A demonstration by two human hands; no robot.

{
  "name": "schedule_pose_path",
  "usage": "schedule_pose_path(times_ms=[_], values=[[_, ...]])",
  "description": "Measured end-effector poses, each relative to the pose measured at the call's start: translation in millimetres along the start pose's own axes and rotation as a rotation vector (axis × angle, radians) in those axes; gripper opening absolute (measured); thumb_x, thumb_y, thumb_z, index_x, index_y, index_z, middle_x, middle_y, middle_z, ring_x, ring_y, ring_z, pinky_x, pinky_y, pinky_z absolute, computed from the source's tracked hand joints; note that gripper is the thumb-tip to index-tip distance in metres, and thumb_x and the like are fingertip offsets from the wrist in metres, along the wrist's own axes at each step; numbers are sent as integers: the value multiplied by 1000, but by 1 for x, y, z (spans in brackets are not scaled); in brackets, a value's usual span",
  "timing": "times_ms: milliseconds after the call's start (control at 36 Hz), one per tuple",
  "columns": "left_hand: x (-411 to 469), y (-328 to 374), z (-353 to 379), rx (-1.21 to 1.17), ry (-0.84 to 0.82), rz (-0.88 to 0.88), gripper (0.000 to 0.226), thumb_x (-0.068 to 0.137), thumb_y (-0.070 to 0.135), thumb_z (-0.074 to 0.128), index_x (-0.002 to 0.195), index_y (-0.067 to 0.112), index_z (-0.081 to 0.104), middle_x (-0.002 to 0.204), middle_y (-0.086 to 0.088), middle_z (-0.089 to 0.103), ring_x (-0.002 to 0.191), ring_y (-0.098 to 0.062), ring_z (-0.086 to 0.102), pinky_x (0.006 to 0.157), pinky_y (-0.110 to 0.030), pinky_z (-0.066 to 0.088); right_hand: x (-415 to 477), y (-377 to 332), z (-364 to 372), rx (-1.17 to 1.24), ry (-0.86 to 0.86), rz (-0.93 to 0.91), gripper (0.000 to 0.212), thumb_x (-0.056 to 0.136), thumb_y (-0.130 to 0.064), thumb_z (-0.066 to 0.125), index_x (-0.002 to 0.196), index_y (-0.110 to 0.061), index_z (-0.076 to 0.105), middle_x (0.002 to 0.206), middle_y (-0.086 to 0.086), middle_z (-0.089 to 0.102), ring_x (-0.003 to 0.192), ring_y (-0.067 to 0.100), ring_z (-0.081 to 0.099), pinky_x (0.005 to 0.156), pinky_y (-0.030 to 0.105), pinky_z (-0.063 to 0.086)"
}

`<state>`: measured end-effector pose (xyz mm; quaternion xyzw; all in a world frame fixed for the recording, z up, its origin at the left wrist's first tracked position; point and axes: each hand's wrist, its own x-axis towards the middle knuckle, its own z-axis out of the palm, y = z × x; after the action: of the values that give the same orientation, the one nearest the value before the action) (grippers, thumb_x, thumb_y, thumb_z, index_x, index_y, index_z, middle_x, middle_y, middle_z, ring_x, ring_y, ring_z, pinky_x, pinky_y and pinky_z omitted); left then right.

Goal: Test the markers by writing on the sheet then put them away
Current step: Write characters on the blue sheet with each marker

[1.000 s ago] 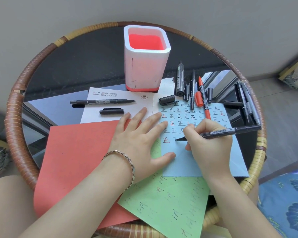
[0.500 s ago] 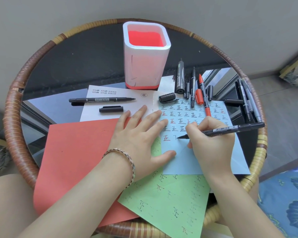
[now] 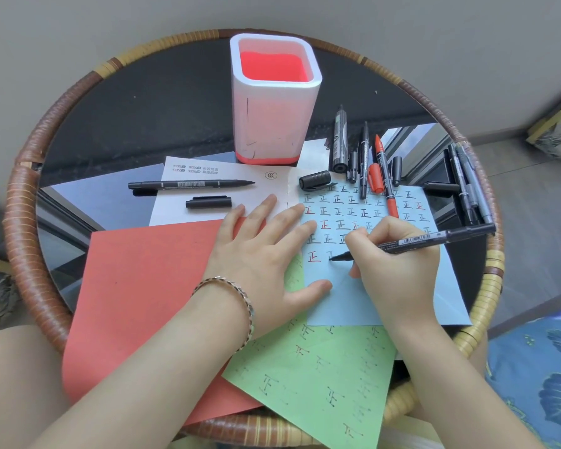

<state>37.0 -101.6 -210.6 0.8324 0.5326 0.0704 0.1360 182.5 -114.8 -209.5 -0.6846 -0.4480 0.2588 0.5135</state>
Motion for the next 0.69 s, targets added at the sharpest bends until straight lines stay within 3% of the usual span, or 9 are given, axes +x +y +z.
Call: schedule_pose_path(times_ms=[250, 389, 444, 528, 694], values=[[0, 0, 1, -39, 29, 10, 79, 65, 72, 21, 133, 37, 38, 147, 14, 32, 140, -17, 15, 109, -39, -1, -1, 1, 1, -13, 1, 1, 29, 69, -2, 60, 49, 4, 40, 38, 10, 47, 37, 7, 36, 45, 12, 33], [0, -1, 1, 1, 11, -3, 85, 61, 74, 10, 138, 42, 24, 151, 20, 15, 141, -12, 0, 110, -38, -8, -1, -1, -5, -15, 51, 17, 24, 61, -10, 53, 51, 6, 39, 48, 29, 47, 39, 11, 32, 41, 15, 29], [0, -1, 1, 7, 10, -4, 86, 60, 74, 8, 138, 42, 20, 151, 21, 11, 141, -11, -3, 109, -38, -9, 0, -2, -6, -3, 43, 20, 24, 65, -5, 55, 52, 8, 39, 46, 25, 46, 37, 9, 32, 41, 14, 29], [0, -2, 1, 24, 7, 0, 86, 59, 74, 6, 138, 43, 17, 151, 22, 8, 140, -11, -6, 109, -38, -10, 1, -1, -8, 53, 60, 33, 28, 73, 1, 57, 51, 5, 40, 35, 5, 45, 32, 6, 37, 41, 10, 31], [0, -2, 2, 36, 6, 9, 80, 60, 74, 5, 137, 50, 11, 151, 21, 6, 140, -12, -9, 109, -39, -11, 0, -1, -13, 188, 69, 10, 32, 82, -18, 65, 57, -15, 45, 38, -11, 46, 36, 4, 41, 41, 9, 33]])
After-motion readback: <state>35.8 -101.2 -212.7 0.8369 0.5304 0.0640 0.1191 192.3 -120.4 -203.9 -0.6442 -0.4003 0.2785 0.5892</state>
